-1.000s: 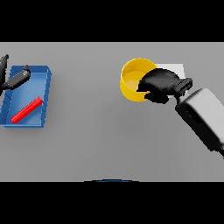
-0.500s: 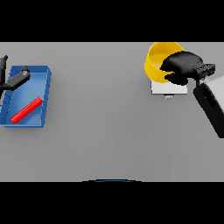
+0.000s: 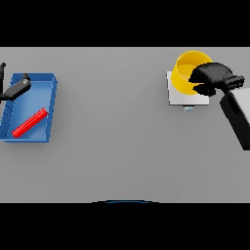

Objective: Pick up the red beaker and tilt it to pour out 1 green nut into yellow bowl. Pick up the yellow bowl and place it on the metallic measuring scale.

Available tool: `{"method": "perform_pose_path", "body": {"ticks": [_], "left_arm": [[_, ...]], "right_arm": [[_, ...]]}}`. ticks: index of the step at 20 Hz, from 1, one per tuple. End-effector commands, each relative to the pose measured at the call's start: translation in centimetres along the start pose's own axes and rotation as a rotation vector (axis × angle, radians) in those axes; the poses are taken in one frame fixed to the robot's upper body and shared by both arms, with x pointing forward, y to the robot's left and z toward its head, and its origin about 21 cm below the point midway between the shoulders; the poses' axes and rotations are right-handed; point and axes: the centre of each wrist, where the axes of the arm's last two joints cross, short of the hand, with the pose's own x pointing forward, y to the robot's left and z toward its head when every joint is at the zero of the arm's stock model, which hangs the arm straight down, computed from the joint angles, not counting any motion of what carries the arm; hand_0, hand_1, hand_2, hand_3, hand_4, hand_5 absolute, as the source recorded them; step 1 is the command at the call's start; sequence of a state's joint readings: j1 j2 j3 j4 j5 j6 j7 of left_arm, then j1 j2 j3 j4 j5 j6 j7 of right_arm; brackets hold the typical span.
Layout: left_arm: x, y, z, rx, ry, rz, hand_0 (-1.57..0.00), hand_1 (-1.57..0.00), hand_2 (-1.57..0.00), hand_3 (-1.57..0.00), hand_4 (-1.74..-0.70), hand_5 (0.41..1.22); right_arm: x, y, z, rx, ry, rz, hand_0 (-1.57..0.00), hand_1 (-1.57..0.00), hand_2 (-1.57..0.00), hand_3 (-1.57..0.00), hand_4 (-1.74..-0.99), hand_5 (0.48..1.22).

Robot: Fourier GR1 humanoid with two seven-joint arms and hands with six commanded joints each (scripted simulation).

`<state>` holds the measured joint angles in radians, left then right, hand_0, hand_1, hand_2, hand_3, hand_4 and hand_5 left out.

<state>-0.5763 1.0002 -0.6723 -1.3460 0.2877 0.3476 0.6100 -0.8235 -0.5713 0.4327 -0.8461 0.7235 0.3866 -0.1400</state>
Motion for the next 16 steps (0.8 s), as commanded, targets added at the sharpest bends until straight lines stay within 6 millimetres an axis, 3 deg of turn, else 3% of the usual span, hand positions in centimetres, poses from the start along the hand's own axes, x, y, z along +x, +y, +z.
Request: {"method": "perform_pose_path", "body": {"ticks": [1, 5, 9, 11, 12, 13, 14, 16], "left_arm": [[0.0, 0.1, 0.0, -0.001, -0.003, 0.002, 0.00, 0.00, 0.00, 0.00, -0.81, 0.749], [0.2, -0.3, -0.1, -0.005, -0.006, 0.003, 0.00, 0.00, 0.00, 0.00, -0.80, 0.729], [0.3, -0.4, 0.2, -0.008, -0.021, 0.007, 0.00, 0.00, 0.00, 0.00, -0.81, 0.734], [0.5, -0.4, 0.1, -0.007, -0.024, 0.007, 0.00, 0.00, 0.00, 0.00, -0.81, 0.740], [0.4, -0.3, -0.1, -0.004, -0.020, 0.008, 0.00, 0.00, 0.00, 0.00, -0.81, 0.745], [0.5, -0.5, 0.0, -0.014, -0.017, 0.004, 0.00, 0.00, 0.00, 0.00, -0.81, 0.745], [0.4, -0.2, -0.3, -0.006, -0.006, 0.000, 0.00, 0.00, 0.00, 0.00, -0.81, 0.744], [0.3, -0.8, -0.6, -0.014, -0.001, 0.001, 0.00, 0.00, 0.00, 0.00, -0.81, 0.745]], "right_arm": [[-0.1, 0.4, -0.4, 0.000, 0.004, 0.001, -1.57, -1.57, -1.57, -1.41, -1.724, 1.221], [-0.3, 1.2, -1.5, 0.013, 0.045, -0.011, -1.57, -1.50, -1.56, -1.50, -1.727, 1.221], [-0.9, 1.6, -1.7, 0.012, 0.040, -0.023, -1.55, -1.42, -1.57, -1.48, -1.721, 1.221], [-1.1, 1.8, -1.6, 0.029, 0.035, -0.052, -1.54, -1.41, -1.57, -1.17, -1.728, 1.221], [-0.8, 2.0, -1.9, 0.037, 0.046, -0.063, -1.54, -1.44, -1.50, -1.02, -1.659, 1.221], [-0.8, 1.5, -1.9, 0.041, 0.049, -0.072, -1.52, -1.35, -1.35, -0.91, -1.596, 1.134], [-0.7, 1.0, -2.0, 0.042, 0.060, -0.075, -1.22, -1.08, -1.13, -0.82, -1.548, 1.053], [-1.2, 1.5, -1.9, 0.057, 0.053, -0.081, -0.78, -0.69, -0.81, -0.71, -1.470, 0.928]]}}
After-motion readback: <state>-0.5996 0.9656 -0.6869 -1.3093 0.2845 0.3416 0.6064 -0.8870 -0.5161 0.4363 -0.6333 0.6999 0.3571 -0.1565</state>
